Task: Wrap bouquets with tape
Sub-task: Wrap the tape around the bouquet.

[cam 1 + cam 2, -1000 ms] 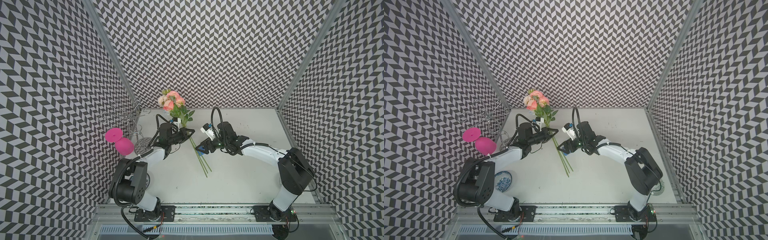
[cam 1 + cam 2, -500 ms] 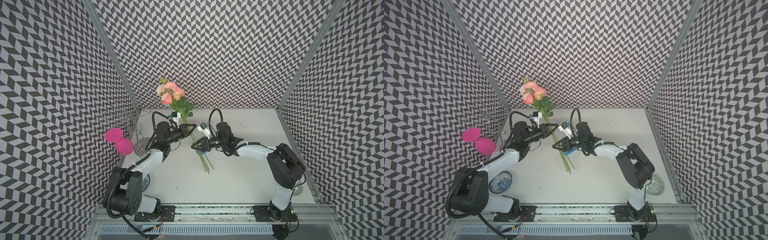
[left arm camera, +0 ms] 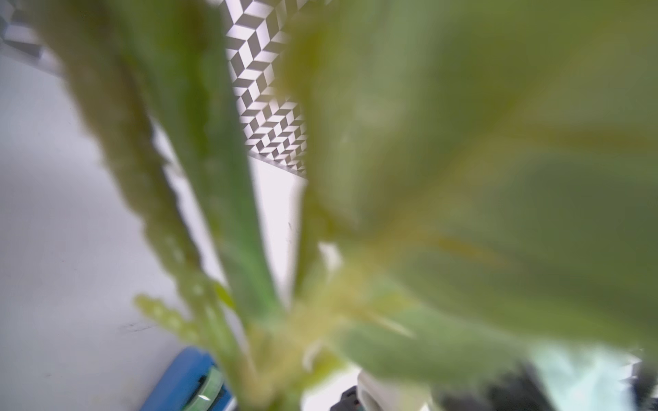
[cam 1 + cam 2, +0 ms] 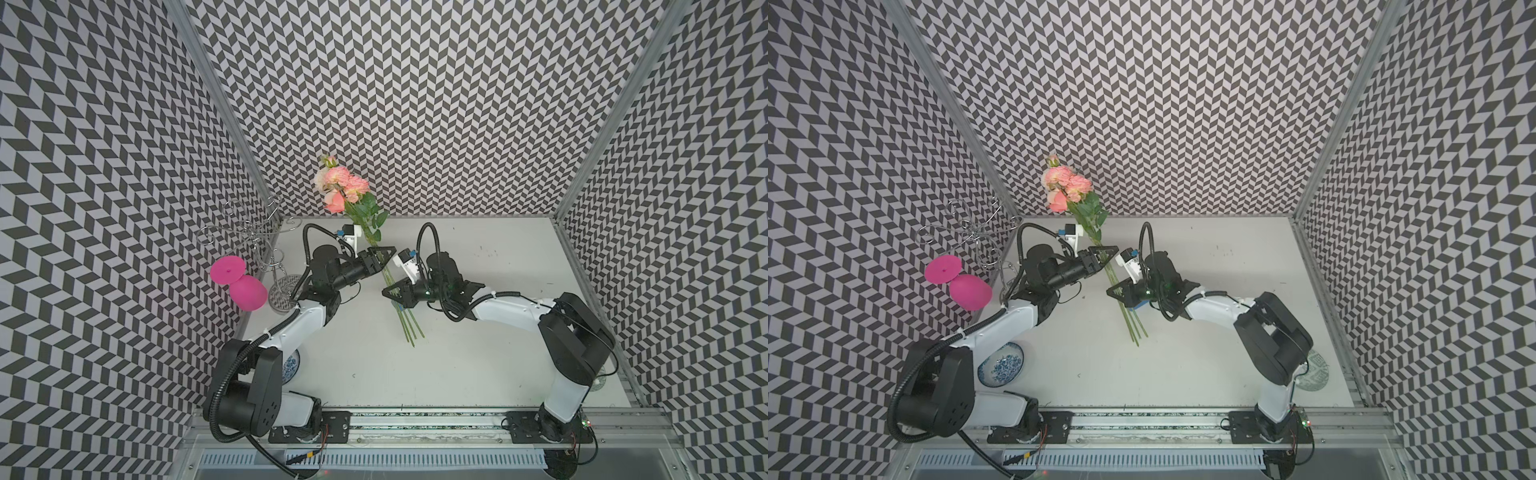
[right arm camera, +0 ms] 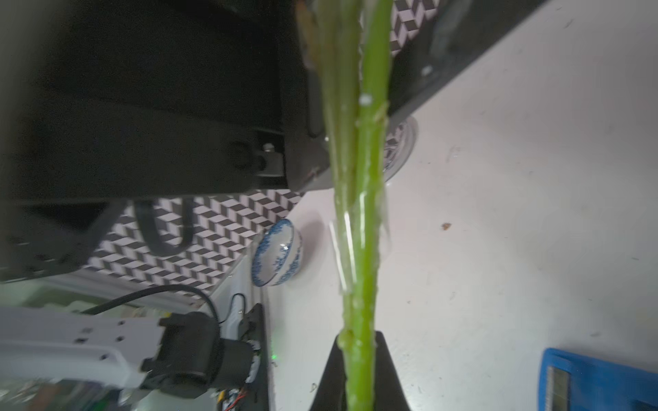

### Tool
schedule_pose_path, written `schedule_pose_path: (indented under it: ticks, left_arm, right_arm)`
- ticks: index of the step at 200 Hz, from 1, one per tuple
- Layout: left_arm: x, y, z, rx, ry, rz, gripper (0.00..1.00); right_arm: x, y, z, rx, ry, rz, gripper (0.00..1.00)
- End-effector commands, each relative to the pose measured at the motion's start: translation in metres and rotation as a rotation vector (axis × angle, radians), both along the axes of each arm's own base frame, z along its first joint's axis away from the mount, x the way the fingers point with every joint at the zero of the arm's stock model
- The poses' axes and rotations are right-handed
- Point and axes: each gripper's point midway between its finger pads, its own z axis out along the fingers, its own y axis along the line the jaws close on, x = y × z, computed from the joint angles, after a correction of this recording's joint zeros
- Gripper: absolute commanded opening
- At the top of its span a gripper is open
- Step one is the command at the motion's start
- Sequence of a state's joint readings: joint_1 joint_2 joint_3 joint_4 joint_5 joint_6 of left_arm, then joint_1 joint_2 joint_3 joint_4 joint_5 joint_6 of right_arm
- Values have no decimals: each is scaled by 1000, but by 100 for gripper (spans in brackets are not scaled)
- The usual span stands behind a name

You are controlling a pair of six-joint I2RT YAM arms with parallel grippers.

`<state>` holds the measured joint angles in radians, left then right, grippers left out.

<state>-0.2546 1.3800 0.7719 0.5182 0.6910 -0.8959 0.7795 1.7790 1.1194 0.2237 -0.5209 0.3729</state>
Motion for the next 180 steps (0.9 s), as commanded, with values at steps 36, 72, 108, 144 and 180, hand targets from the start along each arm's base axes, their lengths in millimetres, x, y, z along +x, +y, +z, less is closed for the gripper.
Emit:
schedule_pose_path:
  ticks: [36, 72, 108, 144, 180]
  left_arm:
    - [11, 8, -28, 139, 98, 114, 70]
    - [11, 4, -48, 187, 162, 126, 46]
    - [10, -4, -54, 181, 186, 106, 17]
    - [9, -7, -57, 155, 199, 76, 0]
    - [6, -9, -38, 104, 119, 11, 0]
  right_arm:
    - [16, 8, 26, -198, -265, -210, 0]
    - [17, 11, 32, -255, -339, -310, 0]
    - [14, 19, 31, -225, -319, -305, 1]
    - [8, 20, 32, -169, -287, -275, 17]
    - [-3, 7, 48, 29, -181, -108, 59]
